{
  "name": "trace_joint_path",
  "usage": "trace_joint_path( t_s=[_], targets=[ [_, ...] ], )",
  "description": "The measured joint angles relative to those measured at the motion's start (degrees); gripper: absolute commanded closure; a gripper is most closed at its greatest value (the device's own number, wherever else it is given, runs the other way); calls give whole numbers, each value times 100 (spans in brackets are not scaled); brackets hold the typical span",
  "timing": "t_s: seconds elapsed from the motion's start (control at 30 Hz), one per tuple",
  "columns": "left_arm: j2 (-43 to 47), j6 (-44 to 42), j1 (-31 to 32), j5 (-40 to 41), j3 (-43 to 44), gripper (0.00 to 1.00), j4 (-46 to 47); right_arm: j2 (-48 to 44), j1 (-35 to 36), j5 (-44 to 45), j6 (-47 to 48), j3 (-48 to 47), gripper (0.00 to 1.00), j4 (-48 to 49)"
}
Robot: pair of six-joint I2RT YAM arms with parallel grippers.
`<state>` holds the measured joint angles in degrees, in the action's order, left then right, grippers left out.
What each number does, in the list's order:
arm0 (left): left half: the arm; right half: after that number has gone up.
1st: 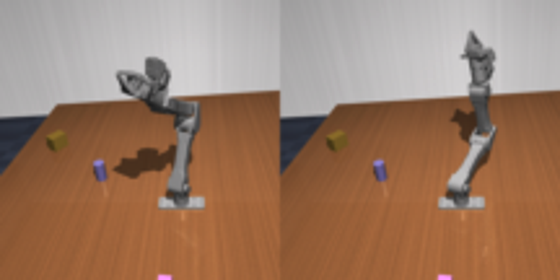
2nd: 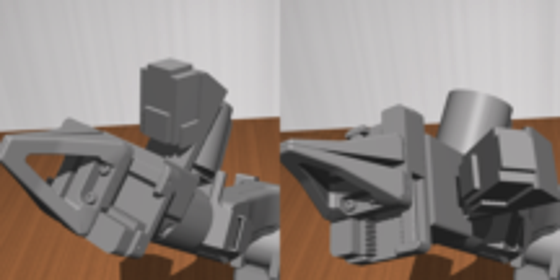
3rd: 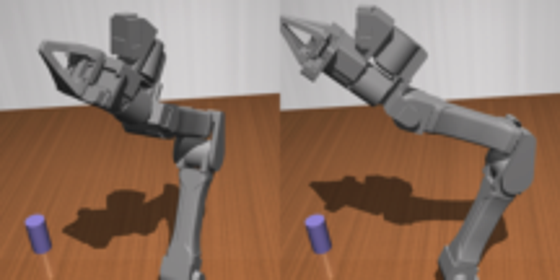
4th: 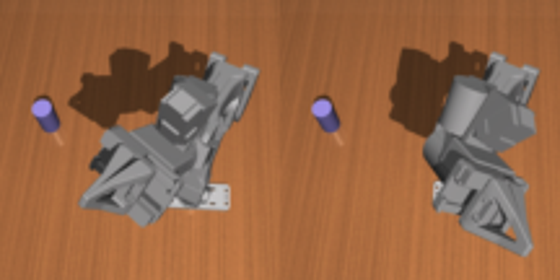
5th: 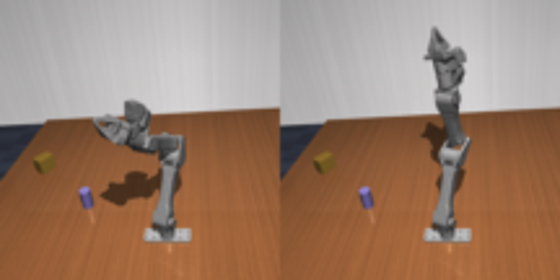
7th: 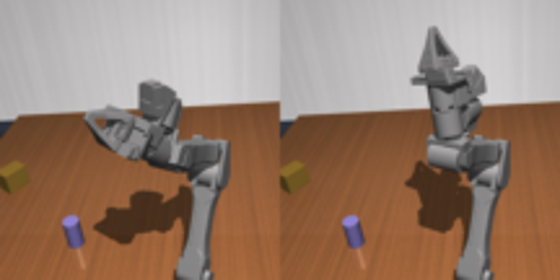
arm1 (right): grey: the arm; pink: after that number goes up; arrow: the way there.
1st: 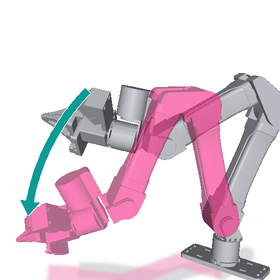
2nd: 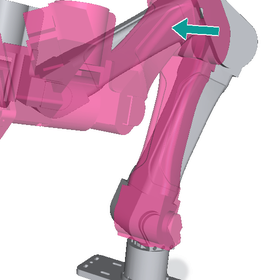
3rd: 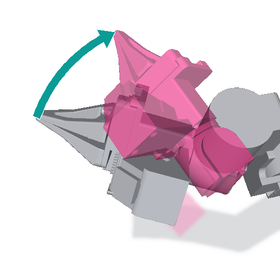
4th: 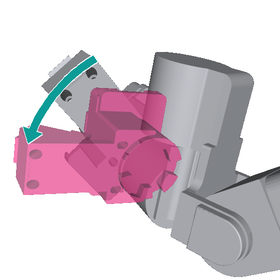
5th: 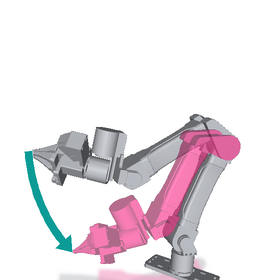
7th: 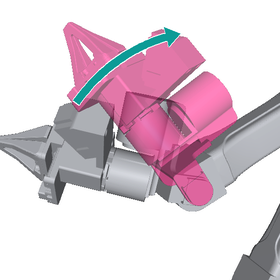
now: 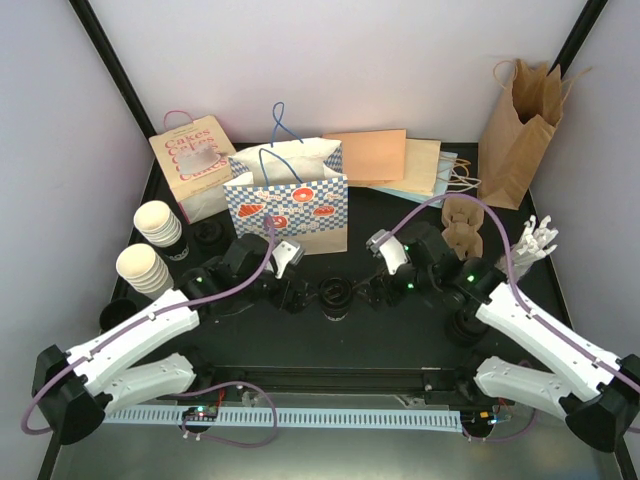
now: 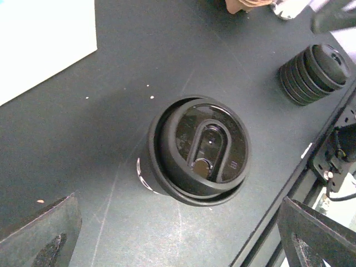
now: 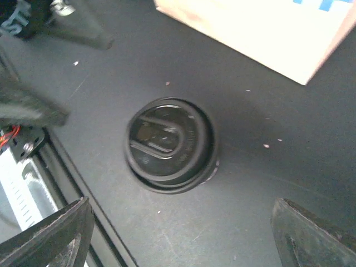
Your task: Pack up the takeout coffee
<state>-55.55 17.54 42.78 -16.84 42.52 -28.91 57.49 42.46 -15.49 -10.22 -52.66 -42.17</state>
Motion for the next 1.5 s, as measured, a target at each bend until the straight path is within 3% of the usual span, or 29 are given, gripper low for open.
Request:
trace_joint_path(
  t_s=[0.27, 0.43, 0.63, 0.8, 1.5],
  targets=[
    [-114, 219, -9, 407, 35, 3, 26, 334, 922, 409, 697, -223, 6, -24],
    [223, 557, -494, 455, -39, 2, 72, 944, 1412, 833, 1182, -629, 2, -83],
    [1029, 671, -1102, 457, -157, 1, 57, 1768, 1443, 1207, 1425, -1115, 5, -315],
    [1145, 640, -1357, 459, -155, 1, -155, 2302, 1443, 1368, 1478, -1528, 4, -549],
    [1172, 437, -1434, 459, -155, 1, -387, 2830, 1467, 1453, 1700, -1753, 3, -973]
  ],
)
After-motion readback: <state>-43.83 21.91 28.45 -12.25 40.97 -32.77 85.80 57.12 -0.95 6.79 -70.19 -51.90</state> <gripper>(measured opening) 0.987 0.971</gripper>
